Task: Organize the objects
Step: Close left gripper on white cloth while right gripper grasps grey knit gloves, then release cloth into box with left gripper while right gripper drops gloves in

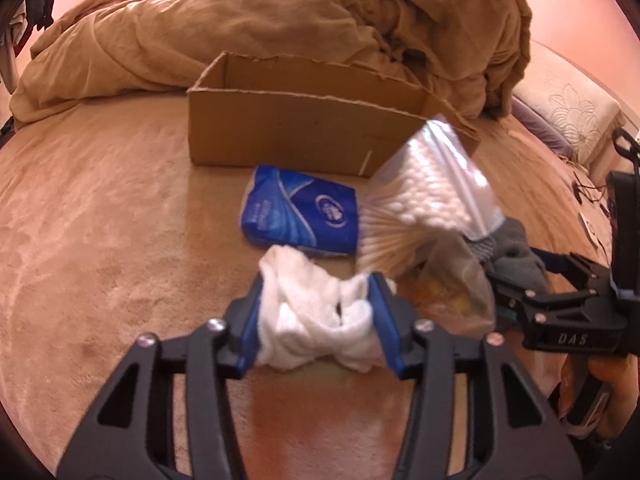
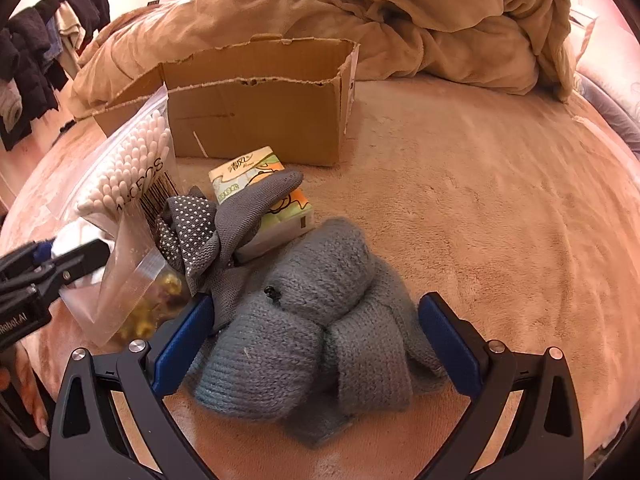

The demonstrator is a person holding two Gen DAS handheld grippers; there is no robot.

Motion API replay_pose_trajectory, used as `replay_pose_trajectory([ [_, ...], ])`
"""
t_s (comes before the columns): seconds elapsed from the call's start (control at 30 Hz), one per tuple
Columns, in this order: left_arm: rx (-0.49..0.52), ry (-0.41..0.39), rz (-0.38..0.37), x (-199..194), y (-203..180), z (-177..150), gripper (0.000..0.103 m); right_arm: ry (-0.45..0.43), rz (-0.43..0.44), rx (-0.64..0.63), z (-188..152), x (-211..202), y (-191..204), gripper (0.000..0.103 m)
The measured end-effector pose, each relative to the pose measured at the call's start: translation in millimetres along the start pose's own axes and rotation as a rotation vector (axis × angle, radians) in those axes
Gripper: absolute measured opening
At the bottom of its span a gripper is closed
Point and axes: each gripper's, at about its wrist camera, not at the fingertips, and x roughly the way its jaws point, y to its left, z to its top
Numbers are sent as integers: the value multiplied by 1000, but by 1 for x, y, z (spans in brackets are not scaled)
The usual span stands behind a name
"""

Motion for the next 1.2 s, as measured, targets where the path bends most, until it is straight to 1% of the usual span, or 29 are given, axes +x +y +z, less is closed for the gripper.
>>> replay_pose_trajectory([
  [0.03, 1, -6, -10, -2, -1, 0, 42, -3, 14, 9, -1, -2, 1, 98],
  [0.07, 4, -8, -26, -4, -3, -1, 40, -3, 27, 12, -2, -5, 2, 91],
  [0.1, 7, -11, -43, -6, -4, -2, 38, -6, 44, 4, -3, -6, 4, 87],
  [0.17, 13, -20, -57, -8, -7, -3, 35, -13, 48, -16, -4, -9, 9, 75],
  [0.2, 11, -27, -62, -10, -7, -4, 33, -21, 47, -26, -4, -11, 11, 72],
  [0.23, 4, -36, -68, -11, -7, -3, 23, -28, 52, -28, -5, -13, 12, 65],
  [0.27, -17, -42, -85, -12, -3, -2, 23, -35, 62, -24, -5, -14, 11, 61],
  [0.33, -43, -40, -114, -13, 1, -2, 22, -49, 75, -12, -4, -19, 9, 56],
  [0.53, -25, -34, -130, -12, -5, -4, 21, -53, 93, -8, -4, -23, 7, 55],
  [0.6, -39, -58, -140, -20, -2, -3, 21, -54, 99, -7, -4, -23, 6, 55],
  [0.67, -38, -89, -125, -29, -2, 0, 21, -54, 105, -6, -5, -25, 5, 55],
  [0.73, -40, -118, -126, -39, -2, 4, 21, -57, 108, -5, -5, -28, 5, 55],
  [0.8, -42, -143, -135, -51, -3, 10, 21, -79, 107, -16, -3, -35, 6, 55],
  [0.87, -24, -179, -119, -65, -6, 18, 21, -113, 93, -31, 1, -49, 9, 54],
  [0.97, -11, -205, -113, -80, -8, 30, 21, -146, 95, -30, 6, -66, 10, 54],
  [1.03, 6, -220, -99, -85, -8, 38, 21, -156, 98, -31, 13, -76, 10, 54],
  [1.13, -4, -236, -109, -86, -6, 55, 21, -179, 94, -43, 27, -87, 12, 53],
  [1.2, -2, -245, -115, -82, -4, 72, 21, -199, 98, -45, 43, -91, 14, 53],
])
